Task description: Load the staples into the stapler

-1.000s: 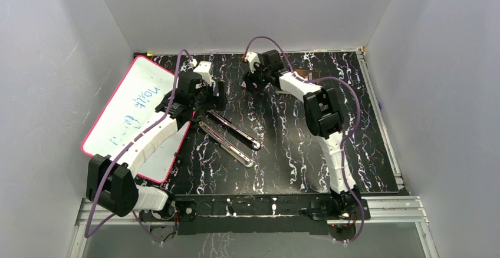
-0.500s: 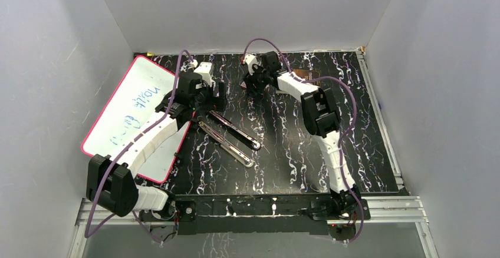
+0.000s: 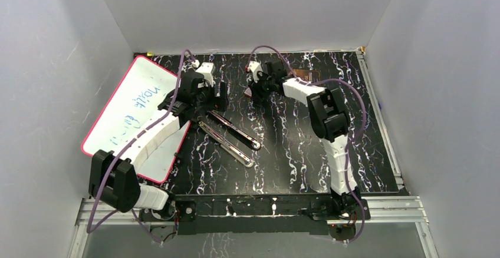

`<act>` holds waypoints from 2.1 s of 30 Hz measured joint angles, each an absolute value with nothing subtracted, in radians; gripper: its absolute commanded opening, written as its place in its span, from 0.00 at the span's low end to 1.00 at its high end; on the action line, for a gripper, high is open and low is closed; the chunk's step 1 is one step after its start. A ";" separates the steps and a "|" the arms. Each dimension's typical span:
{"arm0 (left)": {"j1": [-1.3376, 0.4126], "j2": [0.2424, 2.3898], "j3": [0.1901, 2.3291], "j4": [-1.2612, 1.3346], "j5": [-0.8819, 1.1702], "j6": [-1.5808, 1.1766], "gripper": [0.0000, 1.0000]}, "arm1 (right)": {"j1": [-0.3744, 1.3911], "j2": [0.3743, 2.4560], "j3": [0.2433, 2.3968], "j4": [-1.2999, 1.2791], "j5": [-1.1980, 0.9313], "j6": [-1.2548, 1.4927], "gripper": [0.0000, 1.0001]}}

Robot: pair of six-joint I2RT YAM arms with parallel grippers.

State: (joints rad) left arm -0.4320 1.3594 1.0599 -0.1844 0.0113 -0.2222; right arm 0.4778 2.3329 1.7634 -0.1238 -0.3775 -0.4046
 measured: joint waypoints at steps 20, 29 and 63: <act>-0.419 1.544 1.140 -0.098 0.156 -0.376 0.98 | 0.478 1.919 1.184 -0.137 -0.382 -0.423 0.58; -0.313 1.620 1.139 -0.025 0.322 -0.536 0.96 | 0.478 1.914 1.167 -0.108 -0.396 -0.422 0.61; -0.337 2.130 1.335 0.216 0.721 -0.696 0.37 | 0.488 1.911 1.137 -0.041 -0.369 -0.431 0.50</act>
